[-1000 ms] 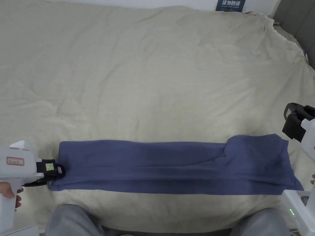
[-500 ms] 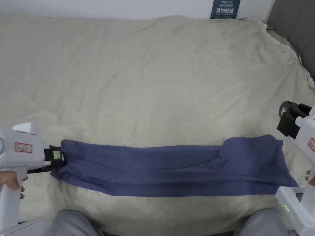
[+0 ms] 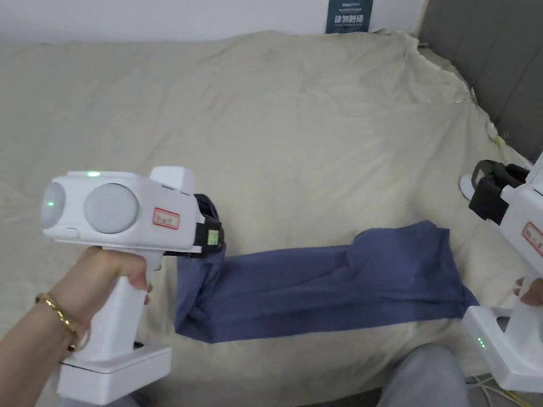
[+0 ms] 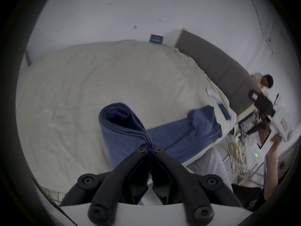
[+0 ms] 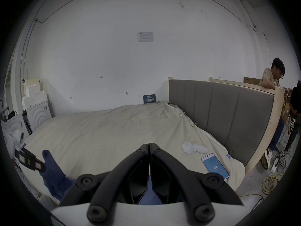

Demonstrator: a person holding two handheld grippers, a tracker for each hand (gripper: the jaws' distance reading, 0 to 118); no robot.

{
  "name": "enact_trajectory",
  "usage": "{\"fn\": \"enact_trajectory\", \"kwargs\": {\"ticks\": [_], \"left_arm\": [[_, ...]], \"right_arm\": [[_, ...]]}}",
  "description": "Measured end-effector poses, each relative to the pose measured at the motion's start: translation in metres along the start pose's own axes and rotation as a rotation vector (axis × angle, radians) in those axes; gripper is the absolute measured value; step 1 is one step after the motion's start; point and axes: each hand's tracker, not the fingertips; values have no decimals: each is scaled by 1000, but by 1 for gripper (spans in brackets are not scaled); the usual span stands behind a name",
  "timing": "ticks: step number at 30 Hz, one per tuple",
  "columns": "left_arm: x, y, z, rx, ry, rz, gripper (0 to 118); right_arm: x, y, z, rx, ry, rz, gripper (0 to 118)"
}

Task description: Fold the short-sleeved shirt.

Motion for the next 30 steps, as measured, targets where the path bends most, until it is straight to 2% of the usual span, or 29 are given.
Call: {"fn": "enact_trajectory", "kwargs": {"ticks": [4,8,11,12,14,16,17,18,20,23,24,28,30], "left_arm": [[30,4,-58,-63,-83,-1,0],[51,-1,-112,-191,-62,7,0],[62,-8,-138,-208,-15,19,0],[64,-10,-143,-202,-1,23,6],[66,-10,-142,-194,-14,49,38],[58,-8,-127,-136,-73,103,90],[52,-6,-117,-98,-95,114,104],[45,0,-103,-42,-99,123,110],[27,5,-82,59,-49,137,110],[8,9,-61,178,161,140,107],[3,8,-59,201,222,132,100],[-2,-7,-76,210,334,124,13],[2,-18,-93,191,332,123,1]], "right_arm": [[8,-1,5,-2,-22,-4,0],[12,0,12,-7,-42,-11,0],[14,2,17,1,-48,-20,0],[10,6,20,4,-49,-16,0],[8,8,21,4,-52,-4,0],[7,11,23,8,-49,-2,0],[6,12,23,8,-44,-6,0],[6,13,24,11,-39,-13,0],[4,16,24,16,-34,-18,0],[-2,17,23,26,-21,-18,0],[-2,17,22,25,-14,-20,0],[-6,16,19,20,1,-22,0],[-6,15,19,15,15,-41,0]]}}
